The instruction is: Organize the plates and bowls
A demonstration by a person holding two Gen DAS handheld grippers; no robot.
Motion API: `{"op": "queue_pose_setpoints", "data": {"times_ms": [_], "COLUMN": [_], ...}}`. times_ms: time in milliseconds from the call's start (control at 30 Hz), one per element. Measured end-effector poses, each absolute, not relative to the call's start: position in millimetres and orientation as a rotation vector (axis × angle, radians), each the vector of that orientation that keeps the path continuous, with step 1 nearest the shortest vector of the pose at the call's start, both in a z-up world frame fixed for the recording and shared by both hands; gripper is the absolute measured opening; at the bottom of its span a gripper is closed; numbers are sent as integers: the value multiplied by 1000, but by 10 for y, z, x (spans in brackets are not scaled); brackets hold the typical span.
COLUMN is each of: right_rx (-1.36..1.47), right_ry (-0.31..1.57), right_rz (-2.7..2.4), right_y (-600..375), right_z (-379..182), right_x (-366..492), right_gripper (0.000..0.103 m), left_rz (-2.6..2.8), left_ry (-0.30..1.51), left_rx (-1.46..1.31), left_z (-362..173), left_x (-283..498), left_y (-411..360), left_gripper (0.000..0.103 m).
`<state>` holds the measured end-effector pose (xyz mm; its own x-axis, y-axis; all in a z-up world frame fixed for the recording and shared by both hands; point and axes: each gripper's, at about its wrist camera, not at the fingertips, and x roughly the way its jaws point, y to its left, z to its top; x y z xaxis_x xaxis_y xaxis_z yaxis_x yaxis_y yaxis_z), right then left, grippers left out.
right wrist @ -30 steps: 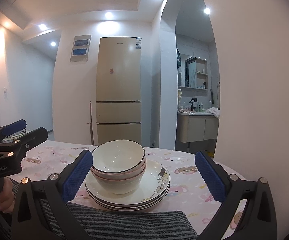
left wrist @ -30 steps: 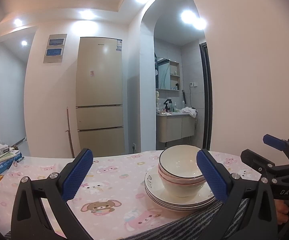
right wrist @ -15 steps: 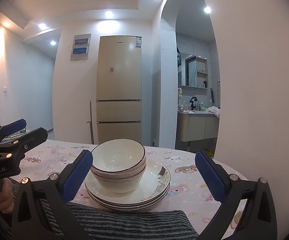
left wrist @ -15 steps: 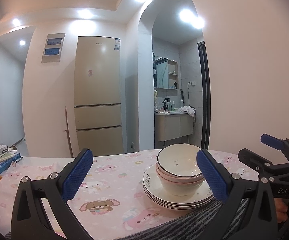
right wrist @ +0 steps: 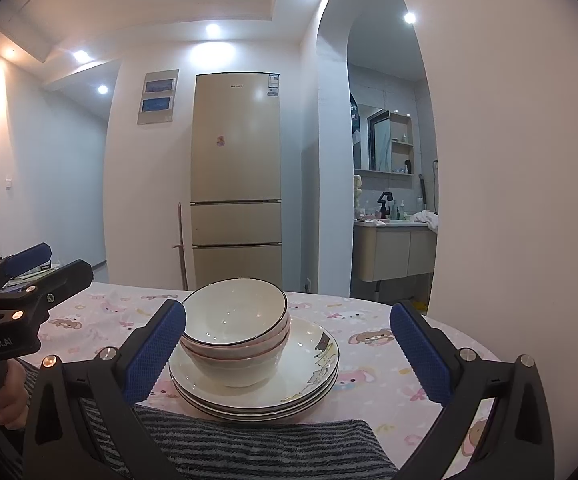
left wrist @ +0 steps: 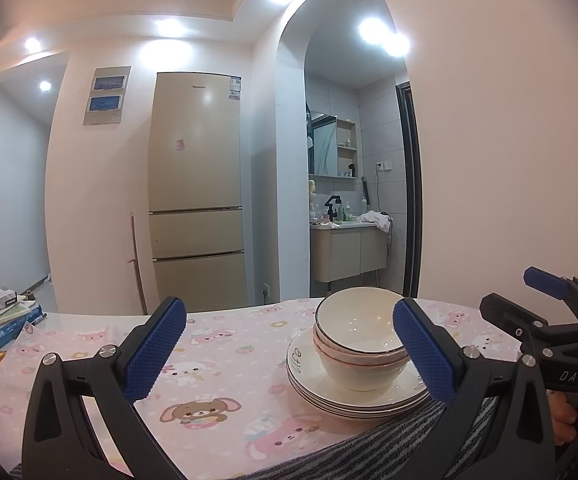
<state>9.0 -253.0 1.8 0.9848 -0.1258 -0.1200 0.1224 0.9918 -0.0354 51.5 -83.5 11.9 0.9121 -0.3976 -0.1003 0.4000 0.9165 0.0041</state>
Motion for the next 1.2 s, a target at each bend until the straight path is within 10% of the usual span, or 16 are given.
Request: {"op": "queue_pose_setpoints", "data": {"times_ms": [1200], "right_rx": [-25], "right_ry": [106], "right_rz": [-140], "right_y": [-2492], "right_z": [30], "right_x": [36], "right_gripper": [103], "left_rz": [-397], "left_ry": [110], "left_rx": [23], "left_z": [103], "left_x": [521], "left_y": [-836], "left_gripper": [103]}}
